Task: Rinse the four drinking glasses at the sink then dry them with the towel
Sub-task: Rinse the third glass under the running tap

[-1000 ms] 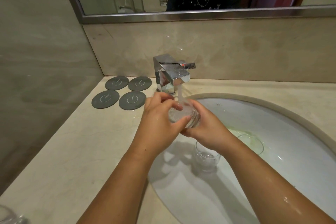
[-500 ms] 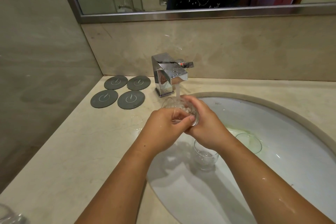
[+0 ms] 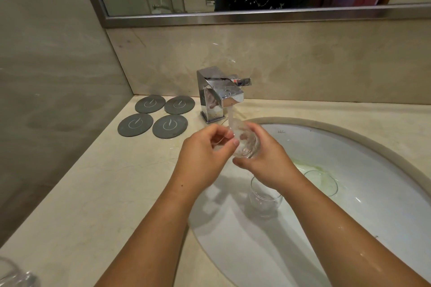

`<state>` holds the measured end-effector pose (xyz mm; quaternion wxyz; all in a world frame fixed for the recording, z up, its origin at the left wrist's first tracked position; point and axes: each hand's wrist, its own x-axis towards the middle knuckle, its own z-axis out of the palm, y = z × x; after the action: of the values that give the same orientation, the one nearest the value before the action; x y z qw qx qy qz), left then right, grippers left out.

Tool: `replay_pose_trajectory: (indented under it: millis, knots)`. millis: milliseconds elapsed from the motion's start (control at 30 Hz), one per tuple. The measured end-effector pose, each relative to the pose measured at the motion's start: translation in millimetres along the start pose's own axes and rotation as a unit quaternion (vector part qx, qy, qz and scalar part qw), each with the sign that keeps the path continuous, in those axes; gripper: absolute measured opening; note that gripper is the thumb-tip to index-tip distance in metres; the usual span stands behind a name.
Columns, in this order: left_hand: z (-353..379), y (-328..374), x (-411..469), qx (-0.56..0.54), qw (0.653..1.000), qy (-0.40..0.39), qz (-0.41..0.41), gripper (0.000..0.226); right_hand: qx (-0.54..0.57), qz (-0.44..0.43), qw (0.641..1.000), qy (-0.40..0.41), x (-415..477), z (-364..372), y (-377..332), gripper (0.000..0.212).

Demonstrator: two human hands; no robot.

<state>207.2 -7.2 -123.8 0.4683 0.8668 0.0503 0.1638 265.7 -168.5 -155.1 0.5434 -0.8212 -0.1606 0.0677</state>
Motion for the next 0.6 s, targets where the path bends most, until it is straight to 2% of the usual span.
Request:
replay_pose_trajectory:
  millis: [67, 133, 200, 333, 433, 533, 600]
  knots:
    - [0, -2, 1, 0.037, 0.999, 0.013, -0.006, 0.028, 0.059, 0.042, 0.997, -0.005, -1, 4, -2, 0.067]
    - [0, -3, 1, 0.054, 0.998, 0.003, -0.044, 0.055, 0.163, 0.099, 0.981, -0.024, -3, 6, -8, 0.047]
    - [1, -1, 1, 0.016, 0.995, -0.023, -0.101, 0.068, 0.226, 0.123, 0.965, -0.051, -4, 5, -15, 0.032]
    - [6, -1, 2, -0.153, 0.97, -0.064, -0.176, 0.067, 0.317, 0.152, 0.93, -0.108, -7, 5, -23, 0.031]
    - [9, -1, 4, -0.254, 0.941, -0.076, -0.208, 0.06, 0.328, 0.152, 0.922, -0.141, -9, 5, -26, 0.03]
    - [9, -2, 2, -0.298, 0.915, -0.114, -0.249, 0.05, 0.319, 0.147, 0.92, -0.172, -10, 5, -27, 0.038]
    - [9, -4, 2, -0.291, 0.916, -0.124, -0.249, 0.051, 0.292, 0.151, 0.926, -0.187, -9, 5, -26, 0.043]
